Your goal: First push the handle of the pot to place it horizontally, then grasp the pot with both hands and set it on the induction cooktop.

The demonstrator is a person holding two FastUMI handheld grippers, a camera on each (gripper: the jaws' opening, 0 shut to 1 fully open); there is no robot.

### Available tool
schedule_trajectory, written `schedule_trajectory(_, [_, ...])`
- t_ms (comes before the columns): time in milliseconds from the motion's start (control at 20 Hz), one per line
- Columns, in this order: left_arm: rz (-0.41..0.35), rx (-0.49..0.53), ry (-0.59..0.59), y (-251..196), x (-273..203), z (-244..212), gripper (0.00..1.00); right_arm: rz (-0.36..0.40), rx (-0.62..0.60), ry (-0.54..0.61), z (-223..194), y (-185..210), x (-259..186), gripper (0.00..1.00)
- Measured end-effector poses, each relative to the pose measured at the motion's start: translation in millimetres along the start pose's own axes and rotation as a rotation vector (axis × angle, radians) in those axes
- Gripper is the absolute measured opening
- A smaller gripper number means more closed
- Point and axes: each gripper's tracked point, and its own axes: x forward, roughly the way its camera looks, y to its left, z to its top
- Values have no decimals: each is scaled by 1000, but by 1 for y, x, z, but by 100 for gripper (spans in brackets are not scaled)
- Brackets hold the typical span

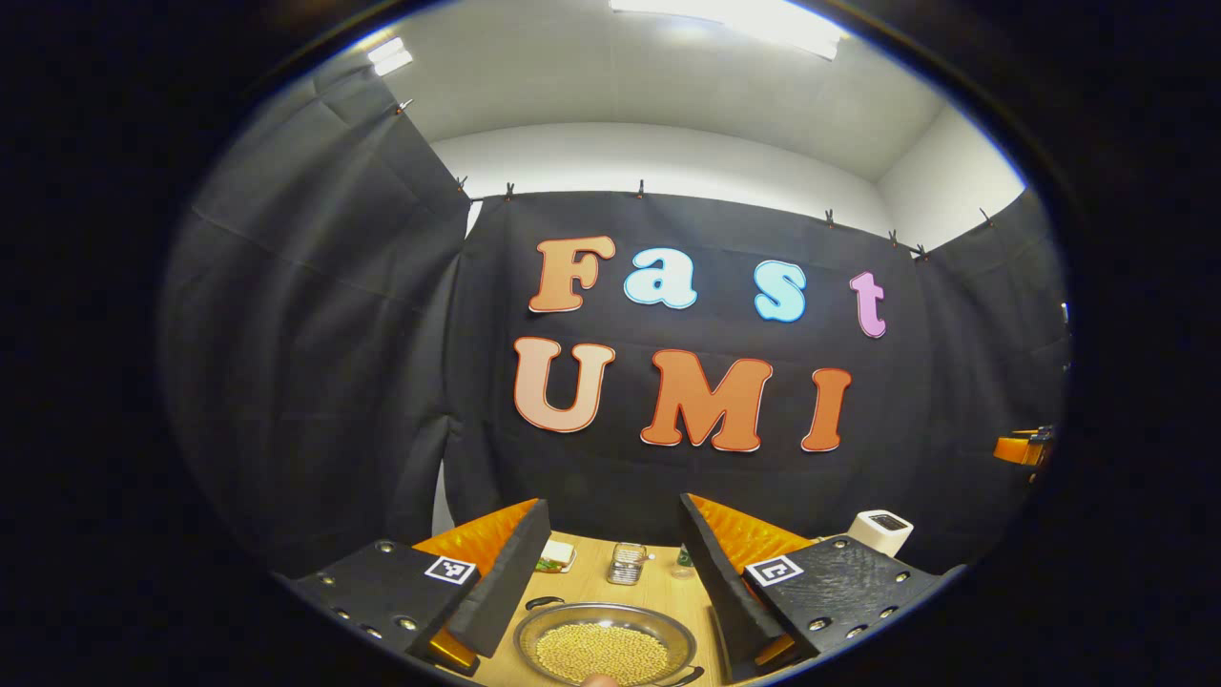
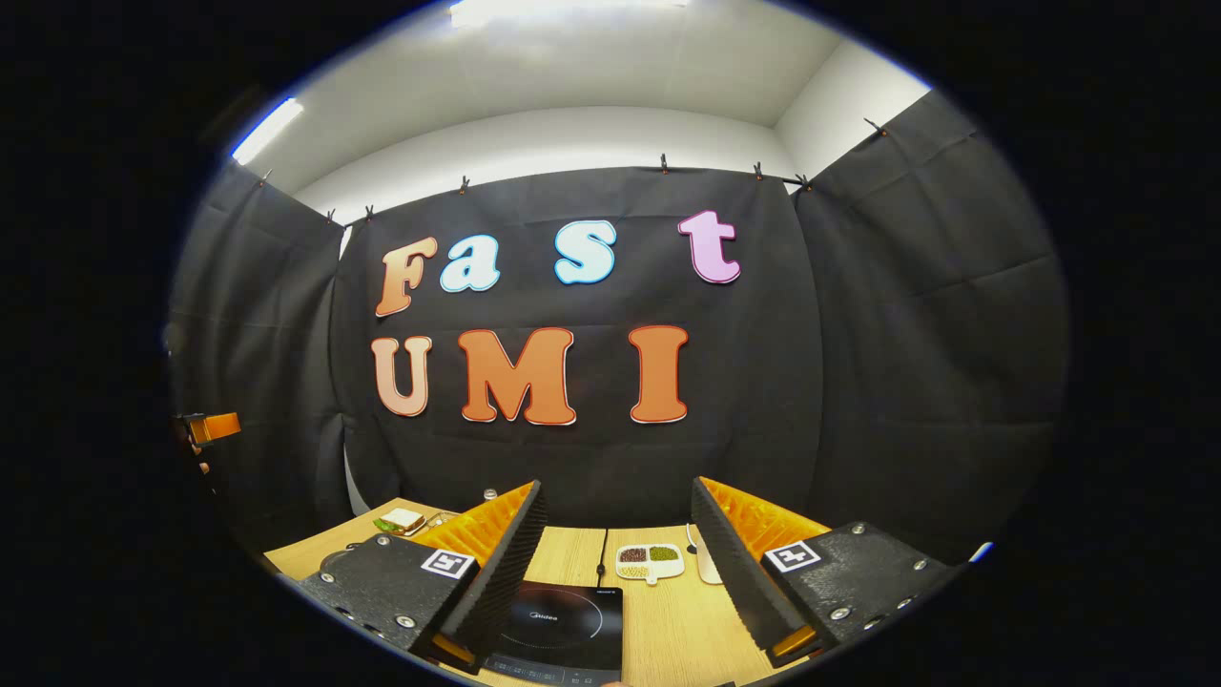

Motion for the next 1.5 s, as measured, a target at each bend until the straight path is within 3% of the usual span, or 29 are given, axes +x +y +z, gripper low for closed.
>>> schedule_trajectory(600, [6, 46, -38, 10, -3, 9, 87, 24, 17, 18, -3, 4, 0, 95])
schedule_trajectory(700, [-3, 53, -35, 10, -3, 8, 92, 20, 24, 22, -5, 1, 1, 95])
schedule_trajectory(800, [-14, 62, -23, 7, -4, 4, 80, 12, 32, 19, -5, -3, 2, 95])
schedule_trajectory(850, [-23, 62, -21, 5, -3, 4, 80, 8, 35, 17, -5, -4, 3, 95])
schedule_trajectory(1000, [-52, 43, -11, -3, -1, 1, 59, 15, 50, 32, -9, -4, 4, 95])
schedule_trajectory(1050, [-62, 46, -5, -5, -3, -2, 63, 20, 54, 36, -10, -3, 4, 95])
schedule_trajectory(1100, [-77, 57, -1, -8, -4, -4, 54, 22, 55, 38, -10, -3, 4, 95])
schedule_trajectory(1150, [-90, 64, 6, -11, -4, -6, 54, 21, 54, 38, -11, -3, 5, 95])
schedule_trajectory(1200, [-99, 62, 23, -14, -5, -11, 38, 18, 52, 37, -11, -5, 4, 95])
schedule_trajectory(1350, [-131, 45, 43, -21, -6, -15, 34, 15, 52, 38, -12, -6, 5, 95])
schedule_trajectory(1400, [-124, 53, 42, -18, -5, -15, 39, 16, 53, 38, -13, -6, 5, 95])
schedule_trajectory(1500, [-106, 62, 38, -13, -3, -15, 27, 13, 48, 39, -13, -8, 5, 95])
